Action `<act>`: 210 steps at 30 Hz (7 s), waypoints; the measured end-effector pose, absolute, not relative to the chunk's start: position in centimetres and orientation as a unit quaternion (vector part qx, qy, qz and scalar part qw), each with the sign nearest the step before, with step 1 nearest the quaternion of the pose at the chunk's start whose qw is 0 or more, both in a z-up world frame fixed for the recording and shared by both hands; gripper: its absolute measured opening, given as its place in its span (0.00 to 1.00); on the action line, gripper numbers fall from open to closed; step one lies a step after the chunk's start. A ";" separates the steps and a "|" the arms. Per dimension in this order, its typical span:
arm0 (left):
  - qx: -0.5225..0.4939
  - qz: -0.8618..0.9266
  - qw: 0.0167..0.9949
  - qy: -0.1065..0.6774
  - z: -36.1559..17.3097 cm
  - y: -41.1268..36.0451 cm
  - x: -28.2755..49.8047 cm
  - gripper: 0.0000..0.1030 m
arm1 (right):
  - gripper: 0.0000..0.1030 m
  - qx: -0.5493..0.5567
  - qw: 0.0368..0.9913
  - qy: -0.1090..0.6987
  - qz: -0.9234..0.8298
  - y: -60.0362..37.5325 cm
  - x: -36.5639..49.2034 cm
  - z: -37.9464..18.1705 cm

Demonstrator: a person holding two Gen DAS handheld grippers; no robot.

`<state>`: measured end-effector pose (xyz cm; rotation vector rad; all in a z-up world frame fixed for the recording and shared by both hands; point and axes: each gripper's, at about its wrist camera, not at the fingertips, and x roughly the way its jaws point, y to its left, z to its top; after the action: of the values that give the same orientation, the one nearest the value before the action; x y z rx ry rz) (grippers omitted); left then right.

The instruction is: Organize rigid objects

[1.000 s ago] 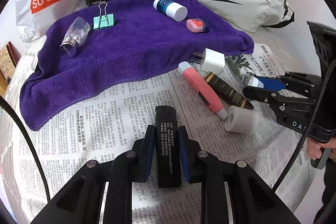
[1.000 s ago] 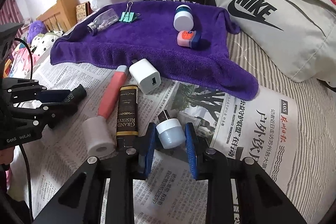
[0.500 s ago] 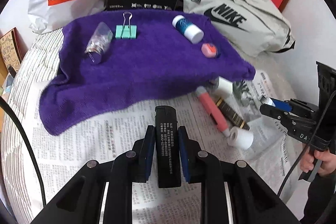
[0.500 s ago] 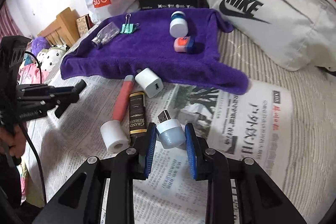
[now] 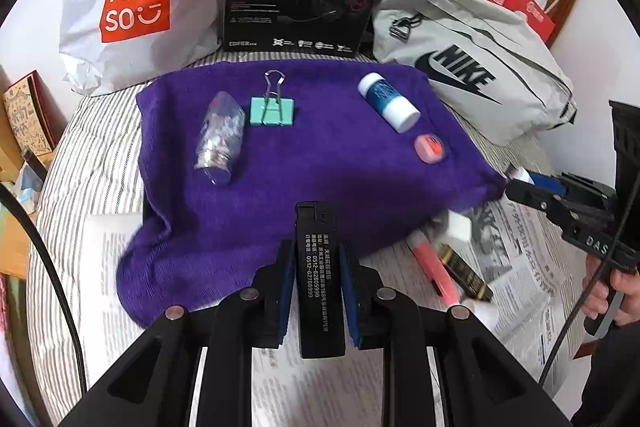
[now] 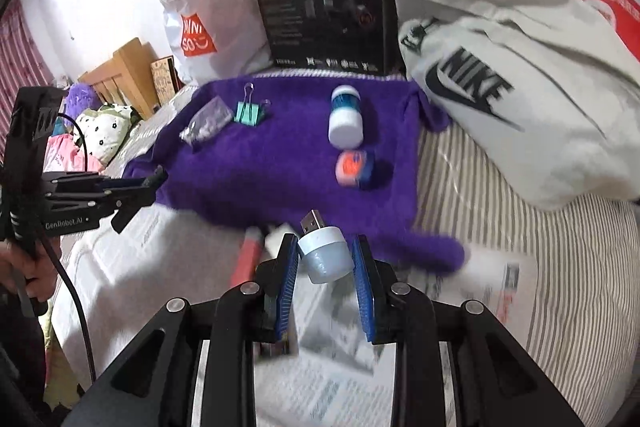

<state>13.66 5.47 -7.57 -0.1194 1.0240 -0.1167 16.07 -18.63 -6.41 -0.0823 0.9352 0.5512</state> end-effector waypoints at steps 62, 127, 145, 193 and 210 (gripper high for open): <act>-0.018 -0.052 0.865 0.498 -6.7 5.3 13.8 0.39 | 0.51 -0.074 0.812 0.528 0.239 -17.2 19.7 -8.0; 0.053 -0.174 0.825 0.534 -12.6 -9.9 9.8 0.40 | 0.30 -0.019 0.839 0.509 0.193 -27.3 8.9 -11.9; 0.011 -0.177 0.843 0.508 -10.4 -5.4 8.9 0.31 | 0.25 -0.005 0.840 0.504 0.199 -27.3 9.0 -11.5; 0.069 -0.104 0.889 0.441 -14.0 -3.9 7.0 0.50 | 0.58 -0.062 0.881 0.439 0.168 -23.3 7.9 -14.0; 0.056 -0.110 0.889 0.440 -13.8 -3.6 7.1 0.57 | 0.66 -0.060 0.879 0.439 0.177 -23.3 7.8 -14.0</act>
<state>7.07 -3.62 -13.83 0.1153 0.9147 -0.2291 7.82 -23.31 -14.02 -0.1250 0.9145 0.3681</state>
